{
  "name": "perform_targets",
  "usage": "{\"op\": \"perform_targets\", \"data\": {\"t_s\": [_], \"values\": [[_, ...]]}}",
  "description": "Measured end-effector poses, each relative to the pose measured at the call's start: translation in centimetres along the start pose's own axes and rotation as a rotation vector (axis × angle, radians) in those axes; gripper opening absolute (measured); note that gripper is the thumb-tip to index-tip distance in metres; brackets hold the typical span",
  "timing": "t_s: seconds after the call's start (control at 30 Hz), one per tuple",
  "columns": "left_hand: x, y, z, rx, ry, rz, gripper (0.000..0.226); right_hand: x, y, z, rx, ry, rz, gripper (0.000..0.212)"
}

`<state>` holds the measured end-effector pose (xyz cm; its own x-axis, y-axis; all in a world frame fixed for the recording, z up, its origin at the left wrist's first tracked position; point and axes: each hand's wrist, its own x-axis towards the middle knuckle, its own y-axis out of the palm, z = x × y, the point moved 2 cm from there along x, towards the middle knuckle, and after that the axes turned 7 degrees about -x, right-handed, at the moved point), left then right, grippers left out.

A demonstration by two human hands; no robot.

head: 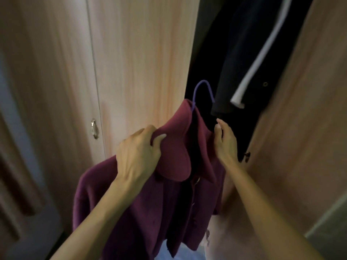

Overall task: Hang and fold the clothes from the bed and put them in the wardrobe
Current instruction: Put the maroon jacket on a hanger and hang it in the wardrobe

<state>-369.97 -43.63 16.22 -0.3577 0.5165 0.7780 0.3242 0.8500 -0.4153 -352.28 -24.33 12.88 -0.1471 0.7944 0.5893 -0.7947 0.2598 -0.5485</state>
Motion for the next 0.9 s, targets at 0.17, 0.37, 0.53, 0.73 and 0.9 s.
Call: {"op": "perform_targets", "data": {"t_s": [0.17, 0.37, 0.53, 0.73, 0.9], "values": [[1.2, -1.8, 3.2, 0.060, -0.043, -0.055, 0.017, 3.8, 4.3, 3.1, 0.005, -0.037, 0.102, 0.060], [2.0, -2.3, 5.9, 0.136, -0.084, -0.095, 0.022, 9.2, 8.8, 4.9, 0.011, -0.034, 0.251, 0.065], [2.9, -1.5, 6.7, 0.205, -0.104, -0.102, 0.025, 13.7, 12.6, 6.6, -0.079, -0.084, 0.170, 0.040], [4.0, -0.1, 6.1, 0.318, -0.139, -0.112, 0.025, 18.0, 17.7, 4.8, -0.114, 0.007, 0.081, 0.071], [4.2, 0.5, 5.3, 0.363, -0.177, -0.114, 0.023, 18.1, 18.7, 4.7, 0.064, 0.043, 0.051, 0.091]]}}
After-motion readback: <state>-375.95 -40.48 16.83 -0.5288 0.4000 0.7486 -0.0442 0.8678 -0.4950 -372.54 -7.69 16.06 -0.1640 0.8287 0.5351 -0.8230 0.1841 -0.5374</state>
